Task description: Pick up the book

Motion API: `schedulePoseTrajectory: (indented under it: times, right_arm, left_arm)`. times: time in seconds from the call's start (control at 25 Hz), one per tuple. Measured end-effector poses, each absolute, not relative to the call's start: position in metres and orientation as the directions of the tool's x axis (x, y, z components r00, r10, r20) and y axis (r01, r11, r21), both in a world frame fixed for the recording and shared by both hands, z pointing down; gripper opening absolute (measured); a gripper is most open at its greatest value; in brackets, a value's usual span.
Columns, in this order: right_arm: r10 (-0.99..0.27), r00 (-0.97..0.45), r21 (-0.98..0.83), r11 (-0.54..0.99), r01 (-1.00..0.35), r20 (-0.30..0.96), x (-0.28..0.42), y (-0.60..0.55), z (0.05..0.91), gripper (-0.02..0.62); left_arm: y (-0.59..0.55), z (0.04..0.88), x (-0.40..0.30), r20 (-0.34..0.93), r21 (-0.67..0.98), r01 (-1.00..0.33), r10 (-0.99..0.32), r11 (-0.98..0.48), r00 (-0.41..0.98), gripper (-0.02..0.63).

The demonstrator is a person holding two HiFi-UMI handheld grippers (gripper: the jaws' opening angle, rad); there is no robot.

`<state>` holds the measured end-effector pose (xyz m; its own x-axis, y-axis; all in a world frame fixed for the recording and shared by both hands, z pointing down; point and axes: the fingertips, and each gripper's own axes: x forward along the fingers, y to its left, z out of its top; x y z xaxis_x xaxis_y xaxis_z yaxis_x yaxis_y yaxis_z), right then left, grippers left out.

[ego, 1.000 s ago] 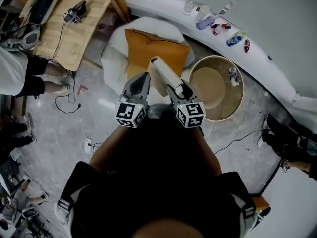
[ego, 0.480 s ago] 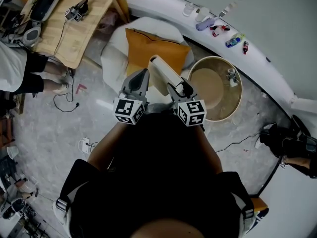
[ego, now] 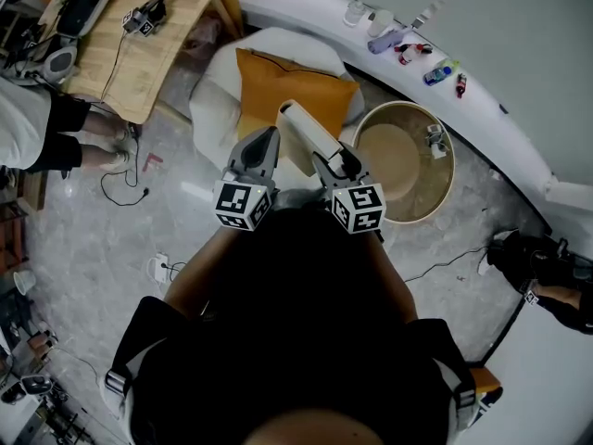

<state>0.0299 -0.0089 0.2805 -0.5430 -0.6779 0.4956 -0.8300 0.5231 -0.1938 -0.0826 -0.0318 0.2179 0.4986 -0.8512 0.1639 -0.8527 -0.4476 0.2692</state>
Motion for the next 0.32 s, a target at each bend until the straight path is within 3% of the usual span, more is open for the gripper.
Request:
schedulePoseTrajectory:
  times: [0.32]
  right_arm:
    - [-0.676, -0.547, -0.190, 0.529, -0.827, 0.494, 0.0252, -0.0035, 0.2803, 0.244]
  left_arm:
    - [-0.0265, 0.2180, -0.0846, 0.163, 0.270, -0.853, -0.852, -0.446, 0.498, 0.008]
